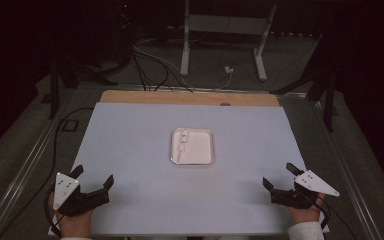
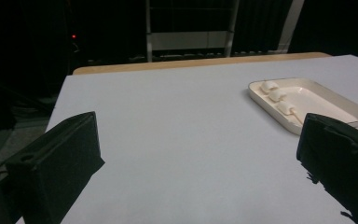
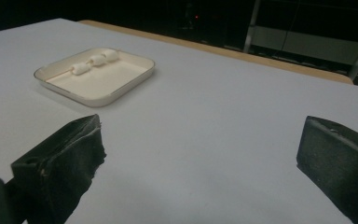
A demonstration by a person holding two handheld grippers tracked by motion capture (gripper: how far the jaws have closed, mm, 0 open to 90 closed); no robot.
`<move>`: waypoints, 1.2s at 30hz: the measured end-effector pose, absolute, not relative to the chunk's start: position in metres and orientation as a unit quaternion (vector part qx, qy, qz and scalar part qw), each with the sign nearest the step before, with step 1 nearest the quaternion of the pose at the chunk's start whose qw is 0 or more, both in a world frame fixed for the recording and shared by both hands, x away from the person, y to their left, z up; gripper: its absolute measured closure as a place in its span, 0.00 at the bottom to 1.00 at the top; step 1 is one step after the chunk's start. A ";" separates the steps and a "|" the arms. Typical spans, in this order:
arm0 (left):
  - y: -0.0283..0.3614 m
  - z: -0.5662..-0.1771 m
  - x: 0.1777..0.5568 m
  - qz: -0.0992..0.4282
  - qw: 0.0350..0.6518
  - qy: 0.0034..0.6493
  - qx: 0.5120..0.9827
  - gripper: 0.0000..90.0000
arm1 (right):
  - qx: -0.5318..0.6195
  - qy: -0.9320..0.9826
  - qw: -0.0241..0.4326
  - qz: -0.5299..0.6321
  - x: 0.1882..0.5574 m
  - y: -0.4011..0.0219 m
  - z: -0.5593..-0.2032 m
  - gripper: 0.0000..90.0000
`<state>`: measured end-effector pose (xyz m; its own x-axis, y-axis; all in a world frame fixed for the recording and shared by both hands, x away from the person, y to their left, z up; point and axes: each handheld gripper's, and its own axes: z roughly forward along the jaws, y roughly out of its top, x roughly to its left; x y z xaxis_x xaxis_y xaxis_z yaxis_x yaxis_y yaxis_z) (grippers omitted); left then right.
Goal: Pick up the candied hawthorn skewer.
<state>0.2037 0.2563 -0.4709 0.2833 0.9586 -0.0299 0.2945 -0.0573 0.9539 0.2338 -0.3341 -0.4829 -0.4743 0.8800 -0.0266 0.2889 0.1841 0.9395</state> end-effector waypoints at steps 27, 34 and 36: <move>0.245 -0.450 0.209 0.328 0.475 0.496 0.649 0.01 | 0.417 0.705 0.306 0.485 0.233 -0.329 -0.482 0.01; 0.236 -0.446 0.216 0.319 0.484 0.490 0.651 0.01 | 0.418 0.705 0.304 0.486 0.233 -0.329 -0.482 0.01; 0.232 -0.445 0.219 0.317 0.484 0.487 0.654 0.01 | 0.418 0.705 0.303 0.486 0.233 -0.329 -0.482 0.01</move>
<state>0.2188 0.2320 -0.4448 0.3240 0.9443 -0.0574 0.3299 -0.0559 0.9424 0.2329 -0.3290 -0.4824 -0.4672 0.8839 -0.0216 0.2950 0.1789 0.9386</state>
